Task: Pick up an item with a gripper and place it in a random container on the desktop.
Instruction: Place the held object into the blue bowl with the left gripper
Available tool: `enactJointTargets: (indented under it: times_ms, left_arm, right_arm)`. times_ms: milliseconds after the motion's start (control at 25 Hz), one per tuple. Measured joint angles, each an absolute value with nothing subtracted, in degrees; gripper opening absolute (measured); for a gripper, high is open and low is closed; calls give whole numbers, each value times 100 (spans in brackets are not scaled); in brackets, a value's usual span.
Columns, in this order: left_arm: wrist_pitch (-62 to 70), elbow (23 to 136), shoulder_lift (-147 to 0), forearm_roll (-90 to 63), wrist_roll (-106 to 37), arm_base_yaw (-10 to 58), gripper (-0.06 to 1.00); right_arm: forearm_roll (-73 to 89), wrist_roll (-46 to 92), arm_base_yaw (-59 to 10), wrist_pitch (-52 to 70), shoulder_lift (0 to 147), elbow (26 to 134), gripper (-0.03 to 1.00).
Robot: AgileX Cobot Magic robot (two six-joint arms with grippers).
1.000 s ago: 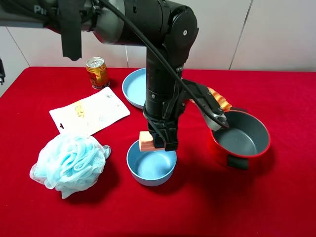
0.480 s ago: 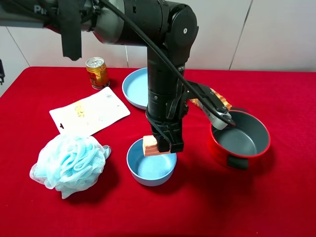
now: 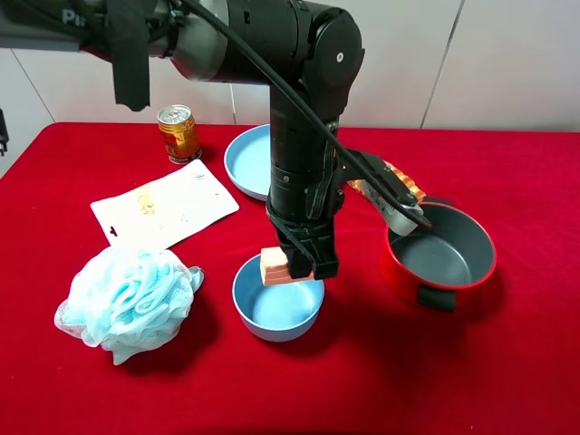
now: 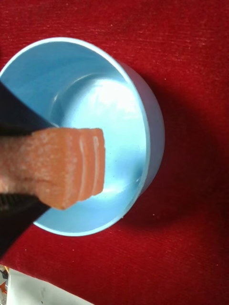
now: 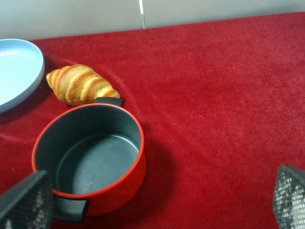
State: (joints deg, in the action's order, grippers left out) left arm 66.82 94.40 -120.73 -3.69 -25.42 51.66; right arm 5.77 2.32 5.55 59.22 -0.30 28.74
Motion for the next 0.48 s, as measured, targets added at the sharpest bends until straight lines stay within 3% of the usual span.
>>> enactJointTargets:
  times_ms: [320, 480]
  left_arm:
    - [6686, 9440, -12073, -325, -2538, 5166, 79]
    - [6686, 9440, -12073, -313, -2525, 5166, 90]
  right_arm:
    - [577, 232, 555, 5922, -30, 2874, 69]
    - [577, 232, 555, 5922, -30, 2874, 69]
